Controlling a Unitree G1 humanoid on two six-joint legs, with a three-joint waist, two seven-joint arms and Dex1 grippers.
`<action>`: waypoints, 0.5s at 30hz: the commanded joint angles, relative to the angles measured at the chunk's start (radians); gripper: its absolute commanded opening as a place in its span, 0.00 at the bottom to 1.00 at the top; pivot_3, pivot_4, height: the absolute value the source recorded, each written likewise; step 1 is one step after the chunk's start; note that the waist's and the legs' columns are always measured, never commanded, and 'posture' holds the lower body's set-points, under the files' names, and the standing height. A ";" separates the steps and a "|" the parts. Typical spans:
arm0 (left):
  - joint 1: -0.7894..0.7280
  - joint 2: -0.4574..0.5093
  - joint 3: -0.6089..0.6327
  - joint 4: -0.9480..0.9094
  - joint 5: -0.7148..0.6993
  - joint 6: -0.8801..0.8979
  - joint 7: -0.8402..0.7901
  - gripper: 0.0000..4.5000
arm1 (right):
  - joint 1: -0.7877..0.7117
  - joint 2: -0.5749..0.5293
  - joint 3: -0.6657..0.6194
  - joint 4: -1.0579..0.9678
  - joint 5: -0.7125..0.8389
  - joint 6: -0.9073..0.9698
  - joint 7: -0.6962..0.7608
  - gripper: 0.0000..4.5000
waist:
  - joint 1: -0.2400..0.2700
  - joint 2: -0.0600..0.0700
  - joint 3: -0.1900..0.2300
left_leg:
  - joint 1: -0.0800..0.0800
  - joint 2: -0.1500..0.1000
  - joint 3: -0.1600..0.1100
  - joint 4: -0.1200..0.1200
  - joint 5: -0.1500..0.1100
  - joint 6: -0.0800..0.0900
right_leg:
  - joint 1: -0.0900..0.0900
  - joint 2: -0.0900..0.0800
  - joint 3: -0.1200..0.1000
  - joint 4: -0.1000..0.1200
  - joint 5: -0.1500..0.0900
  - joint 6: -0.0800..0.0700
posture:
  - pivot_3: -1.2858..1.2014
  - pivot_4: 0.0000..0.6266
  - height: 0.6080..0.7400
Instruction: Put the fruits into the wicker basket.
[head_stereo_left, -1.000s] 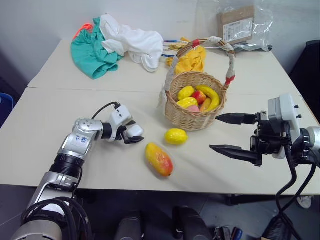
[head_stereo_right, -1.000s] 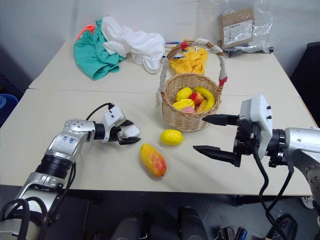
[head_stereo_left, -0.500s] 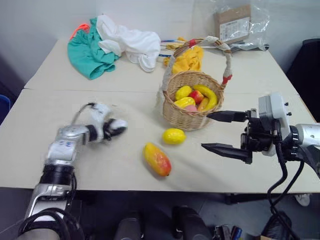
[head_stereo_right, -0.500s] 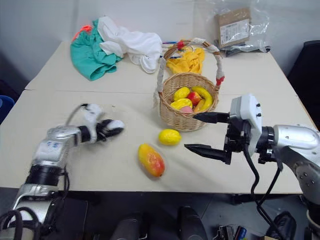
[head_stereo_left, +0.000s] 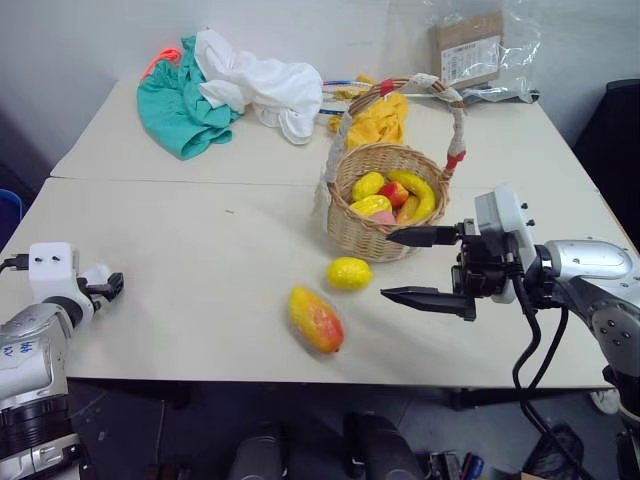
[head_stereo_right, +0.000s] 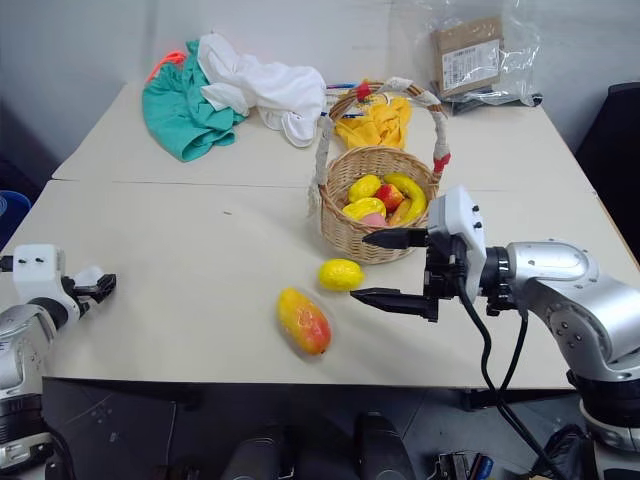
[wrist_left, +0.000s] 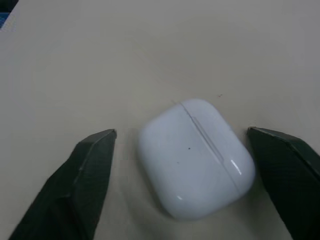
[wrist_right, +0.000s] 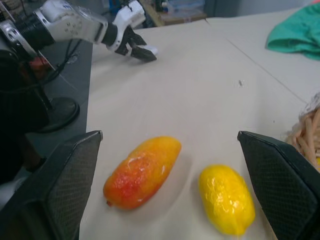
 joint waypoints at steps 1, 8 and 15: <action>0.059 0.035 0.064 -0.076 -0.058 0.042 -0.062 1.00 | -0.002 0.002 -0.017 -0.017 0.003 -0.020 0.022 1.00 | -0.003 0.000 0.000 | 0.000 0.000 0.000 0.000 0.000 0.000 | 0.000 0.000 0.000 0.000 0.000 0.000 | 0.52 0.24 1.00; 0.183 0.246 0.113 -0.346 -0.359 -0.042 -0.598 1.00 | 0.022 -0.026 -0.042 -0.024 0.011 -0.006 0.054 1.00 | 0.004 -0.001 0.000 | -0.004 0.001 -0.002 0.000 -0.002 -0.004 | -0.003 0.000 -0.002 -0.001 -0.002 -0.003 | 0.52 0.24 1.00; -0.082 0.402 -0.321 -0.351 -0.371 -0.204 -0.944 1.00 | 0.024 -0.061 -0.064 0.001 -0.005 -0.005 0.081 1.00 | 0.004 0.004 0.001 | -0.003 -0.004 -0.001 -0.001 -0.002 -0.002 | 0.000 -0.006 -0.003 -0.002 -0.010 -0.019 | 0.52 0.24 1.00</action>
